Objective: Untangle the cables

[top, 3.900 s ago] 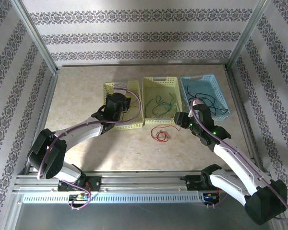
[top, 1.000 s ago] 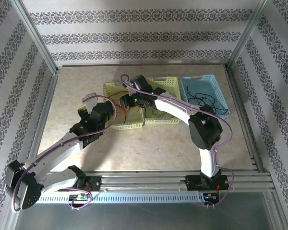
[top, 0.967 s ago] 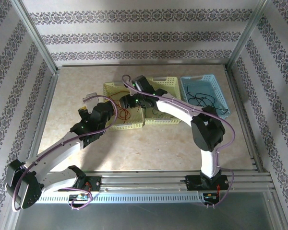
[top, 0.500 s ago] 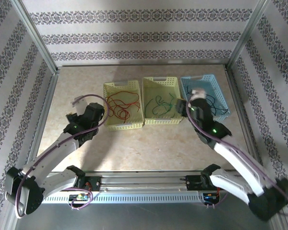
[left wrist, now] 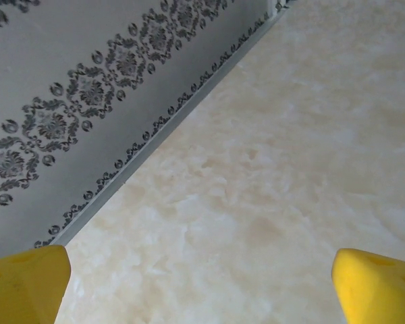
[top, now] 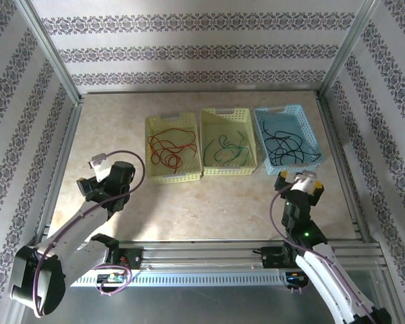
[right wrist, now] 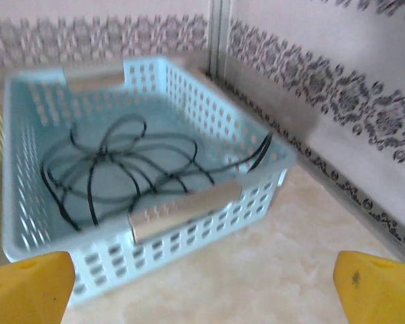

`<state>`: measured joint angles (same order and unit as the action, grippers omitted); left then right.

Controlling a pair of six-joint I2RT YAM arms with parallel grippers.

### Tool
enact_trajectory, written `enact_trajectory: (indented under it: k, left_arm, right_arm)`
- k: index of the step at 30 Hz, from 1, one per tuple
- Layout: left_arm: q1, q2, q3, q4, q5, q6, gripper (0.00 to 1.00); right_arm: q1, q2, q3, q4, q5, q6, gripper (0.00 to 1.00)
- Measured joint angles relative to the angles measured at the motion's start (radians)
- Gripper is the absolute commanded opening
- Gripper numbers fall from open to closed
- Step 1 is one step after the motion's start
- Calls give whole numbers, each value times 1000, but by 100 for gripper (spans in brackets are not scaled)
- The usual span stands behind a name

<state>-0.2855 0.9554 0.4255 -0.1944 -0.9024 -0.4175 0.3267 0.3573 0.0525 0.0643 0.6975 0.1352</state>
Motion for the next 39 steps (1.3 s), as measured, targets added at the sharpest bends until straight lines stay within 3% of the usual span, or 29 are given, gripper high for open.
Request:
enact_trajectory:
  k: [8, 12, 14, 18, 21, 27, 32, 39]
  left_arm:
    - [24, 180, -77, 336, 31, 143, 99]
    - [54, 299, -50, 474, 126, 219, 99]
    - [72, 342, -35, 536, 183, 248, 99]
    - [114, 397, -28, 663, 279, 280, 99]
    - [138, 436, -28, 758, 327, 301, 99]
    - [165, 557, -27, 952, 432, 362, 99]
    - [196, 619, -73, 1118, 591, 402, 99]
    - [208, 644, -75, 1155, 667, 412, 99]
  right_arm:
    - [-13, 619, 34, 500, -68, -167, 98]
    - [-45, 919, 85, 785, -198, -227, 98]
    - [-87, 1022, 113, 889, -293, -243, 98]
    - [-278, 1200, 133, 1091, -465, -162, 98]
    - [-371, 1213, 153, 1086, -583, -117, 98]
    - [-375, 1209, 229, 1070, -759, -96, 98]
    - [-375, 1209, 237, 1037, -776, -78, 98]
    - [-375, 1208, 256, 1001, -766, -70, 98]
